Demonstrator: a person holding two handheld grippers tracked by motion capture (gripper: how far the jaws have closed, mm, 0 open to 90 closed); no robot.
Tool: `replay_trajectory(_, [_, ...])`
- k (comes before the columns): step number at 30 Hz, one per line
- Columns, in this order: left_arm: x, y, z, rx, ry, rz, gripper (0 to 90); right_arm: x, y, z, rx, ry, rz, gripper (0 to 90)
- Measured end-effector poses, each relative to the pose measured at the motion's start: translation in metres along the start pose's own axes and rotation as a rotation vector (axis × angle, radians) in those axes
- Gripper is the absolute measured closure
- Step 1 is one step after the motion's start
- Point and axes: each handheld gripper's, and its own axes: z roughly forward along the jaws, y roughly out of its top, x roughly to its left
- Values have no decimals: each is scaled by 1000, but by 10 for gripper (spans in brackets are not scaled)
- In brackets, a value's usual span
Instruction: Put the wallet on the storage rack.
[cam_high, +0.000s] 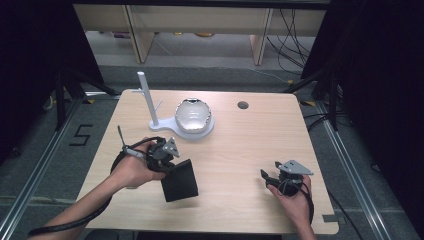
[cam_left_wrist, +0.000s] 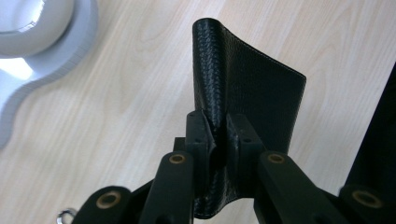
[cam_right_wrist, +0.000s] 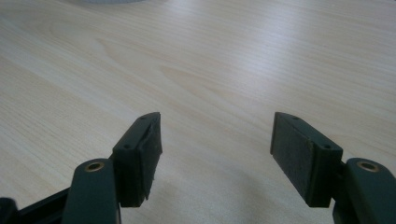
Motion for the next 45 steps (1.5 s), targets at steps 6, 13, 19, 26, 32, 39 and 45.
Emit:
replay_trajectory(6, [0, 4, -1, 3, 56, 46, 802, 0, 0, 0, 3, -9, -8, 348])
replay_trajectory(13, [4, 8, 2, 23, 100, 84, 802, 0, 0, 0, 2, -9, -10, 349])
replay_trajectory(19, [8, 12, 4, 20, 134, 84, 801, -1, 0, 0, 2, -8, -9, 349])
replay_trajectory(26, [18, 17, 3, 5, 148, 70, 800, 0, 0, 0, 2, -11, -10, 349])
replay_trajectory(32, [27, 23, 1, 0, 175, 76, 800, -1, 0, 0, 2, -11, -9, 349])
replay_trajectory(39, [34, 33, -5, -34, 215, 68, 801, -2, 0, 0, 7, -11, -11, 349])
replay_trajectory(45, [39, 39, -8, -50, 243, 80, 801, -2, 0, -1, 6, -10, -6, 349])
